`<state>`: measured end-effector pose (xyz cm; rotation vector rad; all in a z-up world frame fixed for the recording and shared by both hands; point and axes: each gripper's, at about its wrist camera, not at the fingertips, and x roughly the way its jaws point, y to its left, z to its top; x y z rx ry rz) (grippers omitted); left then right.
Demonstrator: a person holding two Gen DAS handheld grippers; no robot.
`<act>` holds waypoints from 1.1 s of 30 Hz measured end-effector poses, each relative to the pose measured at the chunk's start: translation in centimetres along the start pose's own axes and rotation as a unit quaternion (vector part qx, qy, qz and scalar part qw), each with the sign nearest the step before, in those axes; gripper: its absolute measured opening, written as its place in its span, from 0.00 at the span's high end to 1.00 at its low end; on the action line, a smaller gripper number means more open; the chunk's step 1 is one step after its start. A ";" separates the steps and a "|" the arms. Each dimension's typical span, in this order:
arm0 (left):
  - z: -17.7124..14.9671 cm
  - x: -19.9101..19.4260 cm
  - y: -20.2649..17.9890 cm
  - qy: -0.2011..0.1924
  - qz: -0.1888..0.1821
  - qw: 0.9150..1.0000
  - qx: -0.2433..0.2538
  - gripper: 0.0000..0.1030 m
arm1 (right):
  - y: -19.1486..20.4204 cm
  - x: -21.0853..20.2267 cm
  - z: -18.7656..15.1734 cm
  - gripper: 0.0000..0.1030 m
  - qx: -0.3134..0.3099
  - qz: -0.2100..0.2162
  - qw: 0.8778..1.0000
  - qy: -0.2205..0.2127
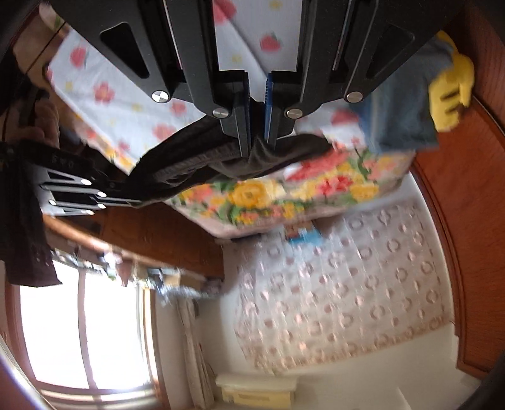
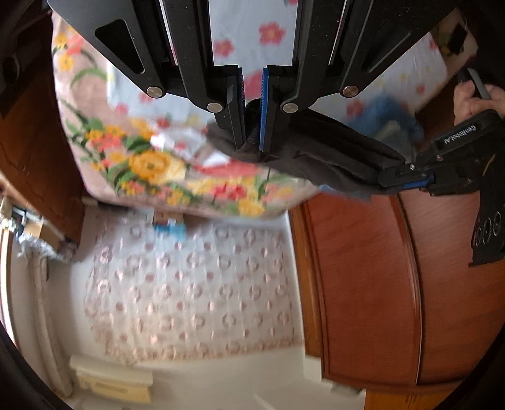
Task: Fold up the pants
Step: 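Lift the pants with both grippers and fold the held end over the rest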
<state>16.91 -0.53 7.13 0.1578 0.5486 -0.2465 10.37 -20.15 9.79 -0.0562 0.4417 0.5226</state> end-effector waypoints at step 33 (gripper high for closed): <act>-16.9 -2.1 -3.8 0.104 -0.046 0.991 -0.070 0.92 | 0.8 -0.4 -9.1 0.93 0.019 0.052 0.990 0.126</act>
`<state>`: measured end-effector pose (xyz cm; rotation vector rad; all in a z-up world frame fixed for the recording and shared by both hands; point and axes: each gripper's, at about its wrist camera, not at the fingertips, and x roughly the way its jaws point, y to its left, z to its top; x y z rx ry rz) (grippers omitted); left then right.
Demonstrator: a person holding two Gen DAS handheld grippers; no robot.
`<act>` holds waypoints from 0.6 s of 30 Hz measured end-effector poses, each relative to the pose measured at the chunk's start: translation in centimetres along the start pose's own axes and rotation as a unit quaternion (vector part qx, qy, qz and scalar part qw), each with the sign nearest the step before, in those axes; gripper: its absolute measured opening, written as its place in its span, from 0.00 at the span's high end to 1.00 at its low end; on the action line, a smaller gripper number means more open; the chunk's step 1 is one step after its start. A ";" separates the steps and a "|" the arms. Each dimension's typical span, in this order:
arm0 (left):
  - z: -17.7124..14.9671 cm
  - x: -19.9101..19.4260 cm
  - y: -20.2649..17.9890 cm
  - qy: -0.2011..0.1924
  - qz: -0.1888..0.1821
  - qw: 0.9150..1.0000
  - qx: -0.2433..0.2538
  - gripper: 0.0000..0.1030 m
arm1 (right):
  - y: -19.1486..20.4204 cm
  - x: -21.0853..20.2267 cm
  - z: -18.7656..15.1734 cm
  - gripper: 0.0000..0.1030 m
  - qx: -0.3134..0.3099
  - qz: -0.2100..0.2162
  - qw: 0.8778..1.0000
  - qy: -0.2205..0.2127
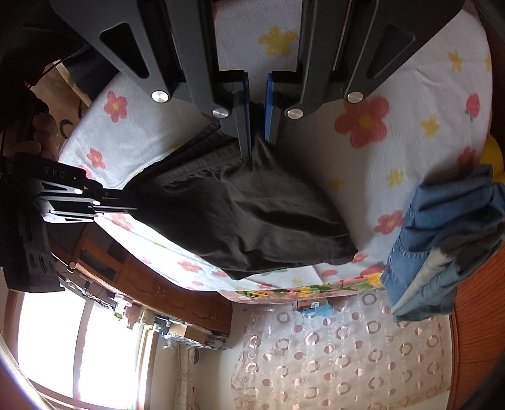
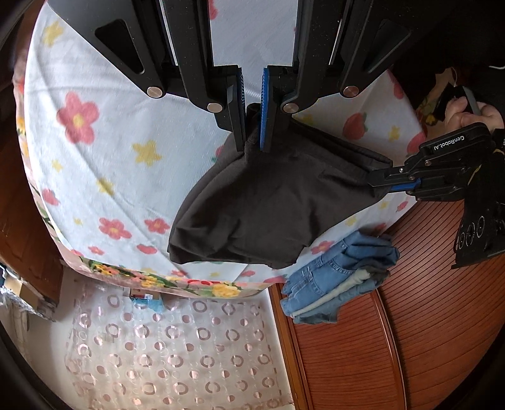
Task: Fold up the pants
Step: 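Lift the pants with both grippers and fold the held end over the rest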
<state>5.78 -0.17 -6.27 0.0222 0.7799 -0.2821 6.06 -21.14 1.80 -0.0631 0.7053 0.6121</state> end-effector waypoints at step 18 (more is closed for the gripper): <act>-1.6 -0.4 -0.1 0.005 -0.006 1.000 -0.007 0.92 | -1.3 1.7 -0.4 0.93 0.015 0.011 1.000 0.003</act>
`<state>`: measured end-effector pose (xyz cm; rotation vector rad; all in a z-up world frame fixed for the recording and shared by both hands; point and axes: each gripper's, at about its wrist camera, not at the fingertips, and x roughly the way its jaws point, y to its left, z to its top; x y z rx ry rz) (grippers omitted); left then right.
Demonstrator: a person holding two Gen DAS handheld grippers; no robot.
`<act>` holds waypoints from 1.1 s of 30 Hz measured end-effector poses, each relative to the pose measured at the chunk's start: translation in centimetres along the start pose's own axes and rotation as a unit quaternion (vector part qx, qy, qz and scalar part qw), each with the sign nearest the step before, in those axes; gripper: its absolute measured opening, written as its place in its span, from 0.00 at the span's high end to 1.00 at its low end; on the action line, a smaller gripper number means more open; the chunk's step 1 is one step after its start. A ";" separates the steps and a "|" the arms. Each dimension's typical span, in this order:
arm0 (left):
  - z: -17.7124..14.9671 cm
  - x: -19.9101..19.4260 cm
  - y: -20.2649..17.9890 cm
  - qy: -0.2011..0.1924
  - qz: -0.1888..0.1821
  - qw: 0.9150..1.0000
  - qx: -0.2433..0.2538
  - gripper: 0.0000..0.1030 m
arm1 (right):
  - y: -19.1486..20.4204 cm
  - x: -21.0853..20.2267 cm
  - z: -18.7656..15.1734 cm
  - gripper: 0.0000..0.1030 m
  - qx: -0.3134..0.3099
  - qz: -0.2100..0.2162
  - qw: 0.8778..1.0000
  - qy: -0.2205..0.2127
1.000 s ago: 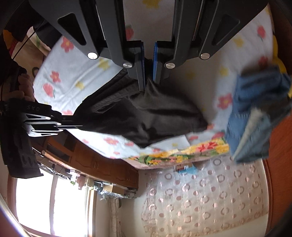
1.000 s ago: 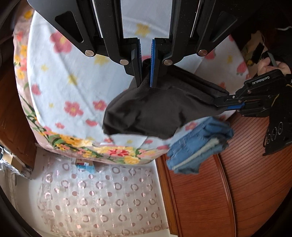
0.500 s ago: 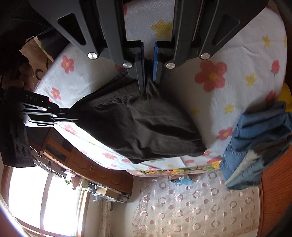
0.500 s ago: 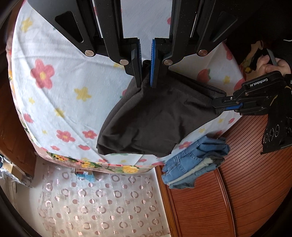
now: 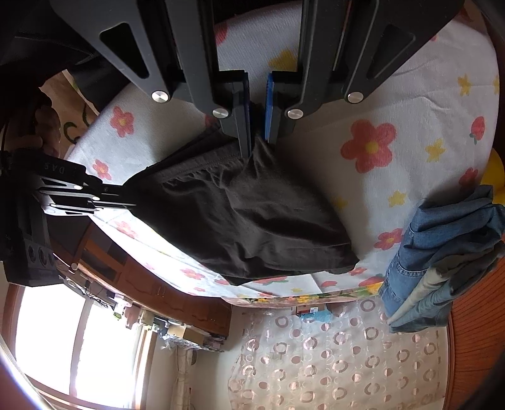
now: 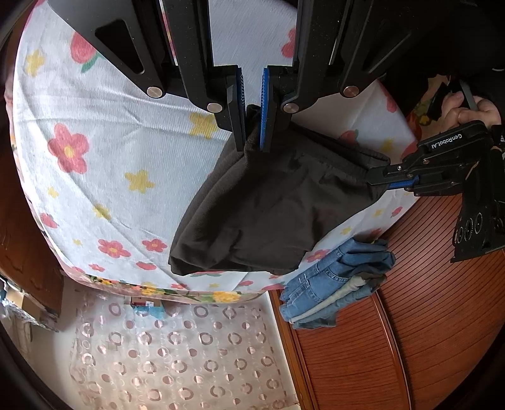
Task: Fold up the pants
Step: 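Lift the pants with both grippers and fold the held end over the rest, then lower the folded end onto the pants and open both grippers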
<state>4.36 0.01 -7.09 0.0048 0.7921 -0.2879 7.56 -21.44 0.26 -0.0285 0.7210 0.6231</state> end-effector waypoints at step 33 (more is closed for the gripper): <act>8.1 0.0 2.6 -0.055 0.009 0.998 0.008 0.92 | -2.1 3.0 5.9 0.93 0.026 0.004 0.997 -0.075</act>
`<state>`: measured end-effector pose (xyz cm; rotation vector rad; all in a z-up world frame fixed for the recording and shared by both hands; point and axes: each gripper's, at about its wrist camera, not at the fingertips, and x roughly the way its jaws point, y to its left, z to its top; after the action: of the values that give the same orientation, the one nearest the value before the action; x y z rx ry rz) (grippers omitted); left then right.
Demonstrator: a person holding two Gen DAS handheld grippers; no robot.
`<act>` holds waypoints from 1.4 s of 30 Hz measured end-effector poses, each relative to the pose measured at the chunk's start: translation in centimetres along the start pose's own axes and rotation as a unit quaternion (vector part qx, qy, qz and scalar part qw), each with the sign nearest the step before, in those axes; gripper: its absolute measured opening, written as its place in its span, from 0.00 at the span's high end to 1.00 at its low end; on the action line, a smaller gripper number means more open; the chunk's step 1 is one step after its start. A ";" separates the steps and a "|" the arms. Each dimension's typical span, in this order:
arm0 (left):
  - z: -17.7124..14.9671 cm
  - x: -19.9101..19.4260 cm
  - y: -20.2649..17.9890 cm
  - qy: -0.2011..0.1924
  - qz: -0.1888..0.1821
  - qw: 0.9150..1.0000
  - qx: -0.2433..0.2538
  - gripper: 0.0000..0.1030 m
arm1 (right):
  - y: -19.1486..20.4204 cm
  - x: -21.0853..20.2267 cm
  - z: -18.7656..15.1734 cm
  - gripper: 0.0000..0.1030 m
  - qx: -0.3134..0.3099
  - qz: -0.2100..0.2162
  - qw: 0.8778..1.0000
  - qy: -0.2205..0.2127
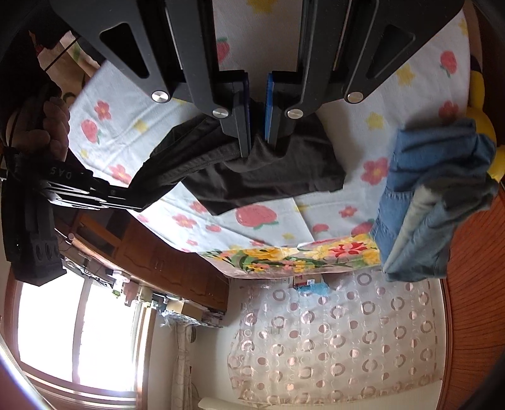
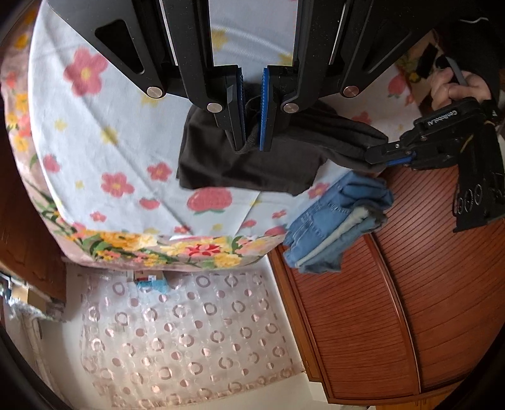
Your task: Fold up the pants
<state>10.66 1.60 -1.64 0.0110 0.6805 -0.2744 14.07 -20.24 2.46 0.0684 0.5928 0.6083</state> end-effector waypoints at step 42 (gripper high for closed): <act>1.4 4.5 4.0 0.013 0.026 0.999 -0.012 0.31 | -2.3 7.4 2.8 0.62 -0.022 -0.061 0.997 0.031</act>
<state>15.88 4.18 -3.66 0.0105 0.7084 -0.2159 21.65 -17.77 0.51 -0.0290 0.6382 0.5061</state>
